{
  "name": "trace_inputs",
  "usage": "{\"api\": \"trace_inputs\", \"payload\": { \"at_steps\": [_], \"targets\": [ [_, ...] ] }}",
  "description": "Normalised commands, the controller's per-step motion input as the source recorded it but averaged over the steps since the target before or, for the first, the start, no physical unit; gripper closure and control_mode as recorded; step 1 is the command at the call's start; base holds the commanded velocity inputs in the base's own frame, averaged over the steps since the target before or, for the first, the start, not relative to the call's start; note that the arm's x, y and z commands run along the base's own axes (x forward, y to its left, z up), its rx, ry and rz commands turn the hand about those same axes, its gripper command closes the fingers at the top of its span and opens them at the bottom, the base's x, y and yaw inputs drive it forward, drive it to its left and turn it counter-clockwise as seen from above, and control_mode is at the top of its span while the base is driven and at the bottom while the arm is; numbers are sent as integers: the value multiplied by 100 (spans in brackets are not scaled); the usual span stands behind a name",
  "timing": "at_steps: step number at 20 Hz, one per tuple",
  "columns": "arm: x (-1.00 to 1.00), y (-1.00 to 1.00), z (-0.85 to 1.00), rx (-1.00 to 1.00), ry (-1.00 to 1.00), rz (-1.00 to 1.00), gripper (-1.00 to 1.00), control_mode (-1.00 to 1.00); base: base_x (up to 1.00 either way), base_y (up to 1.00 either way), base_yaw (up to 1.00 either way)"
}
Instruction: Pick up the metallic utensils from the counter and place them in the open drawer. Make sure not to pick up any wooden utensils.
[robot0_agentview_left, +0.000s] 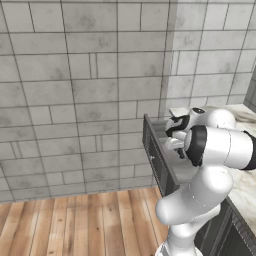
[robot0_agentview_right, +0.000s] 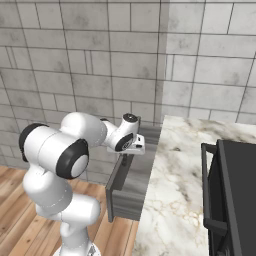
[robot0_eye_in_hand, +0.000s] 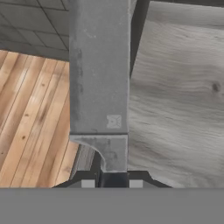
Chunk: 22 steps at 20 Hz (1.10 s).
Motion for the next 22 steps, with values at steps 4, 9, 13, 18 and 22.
{"api": "trace_inputs", "payload": {
  "at_steps": [4, 9, 13, 18, 22],
  "targets": [
    [2, 0, 0, 7, -8, -1, 100, -100, 0, 0, 0],
    [0, 0, -6, 13, -4, 0, 100, -100, 0, 0, 0],
    [0, 0, 0, 5, 0, 0, 100, -100, 0, 0, 0],
    [2, 2, 0, 0, 18, 0, 100, -100, 0, 0, 0],
    [2, 0, -22, 5, 20, 0, 100, -100, 0, 0, 0]
  ]
}}
